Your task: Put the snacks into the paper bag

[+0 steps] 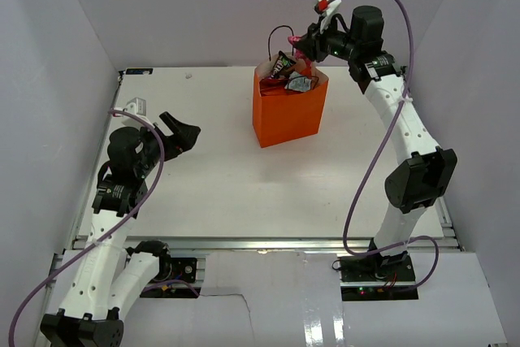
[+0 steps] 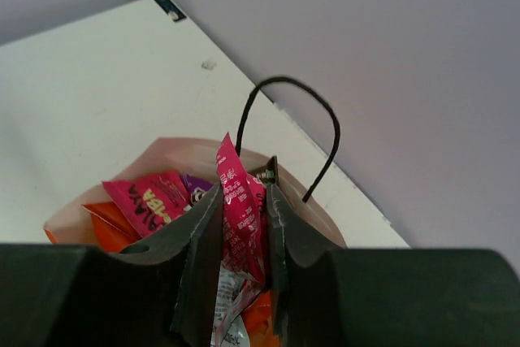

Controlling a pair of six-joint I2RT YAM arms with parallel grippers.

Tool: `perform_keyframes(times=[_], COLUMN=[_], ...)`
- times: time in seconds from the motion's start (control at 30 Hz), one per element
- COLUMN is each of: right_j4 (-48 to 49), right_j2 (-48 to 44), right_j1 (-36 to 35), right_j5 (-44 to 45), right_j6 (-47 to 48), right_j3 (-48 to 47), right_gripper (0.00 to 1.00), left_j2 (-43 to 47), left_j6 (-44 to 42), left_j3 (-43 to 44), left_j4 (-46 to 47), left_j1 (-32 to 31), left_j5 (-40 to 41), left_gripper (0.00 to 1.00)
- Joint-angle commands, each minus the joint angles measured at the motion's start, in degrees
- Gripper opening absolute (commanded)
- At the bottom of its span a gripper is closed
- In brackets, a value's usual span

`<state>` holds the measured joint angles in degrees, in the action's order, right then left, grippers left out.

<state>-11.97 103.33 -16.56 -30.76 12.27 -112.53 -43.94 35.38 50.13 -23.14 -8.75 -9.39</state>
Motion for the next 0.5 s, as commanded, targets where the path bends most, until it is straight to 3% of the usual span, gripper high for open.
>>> perform_keyframes(times=[0.0, 0.1, 0.2, 0.33, 0.47], right_j4=[1.0, 0.6, -0.9, -2.2, -2.0], right_j2=[-0.1, 1.1, 2.0, 0.7, -1.7], right_j1=[-0.1, -0.2, -0.4, -1.5, -2.9], right_j5=[2.0, 3.5, 3.6, 1.5, -1.5], right_j6=[5.3, 8.7, 12.5, 15.6, 16.3], right_j3=[3.0, 3.8, 3.3, 3.9, 7.1], right_gripper=[0.14, 0.18, 0.28, 0.52, 0.61], left_j2=[1.8, 1.9, 1.8, 1.4, 0.8], left_j6=[-0.9, -1.0, -1.1, -1.2, -1.0], left_j3=[-1.0, -1.4, -1.5, -1.7, -1.8], left_j4=[-0.5, -0.7, -0.7, -0.6, 0.2], left_j1=[0.0, 0.0, -0.1, 0.0, -0.1], left_j5=[0.7, 0.6, 0.6, 0.3, -0.4], left_gripper=[0.98, 0.98, 0.98, 0.98, 0.98])
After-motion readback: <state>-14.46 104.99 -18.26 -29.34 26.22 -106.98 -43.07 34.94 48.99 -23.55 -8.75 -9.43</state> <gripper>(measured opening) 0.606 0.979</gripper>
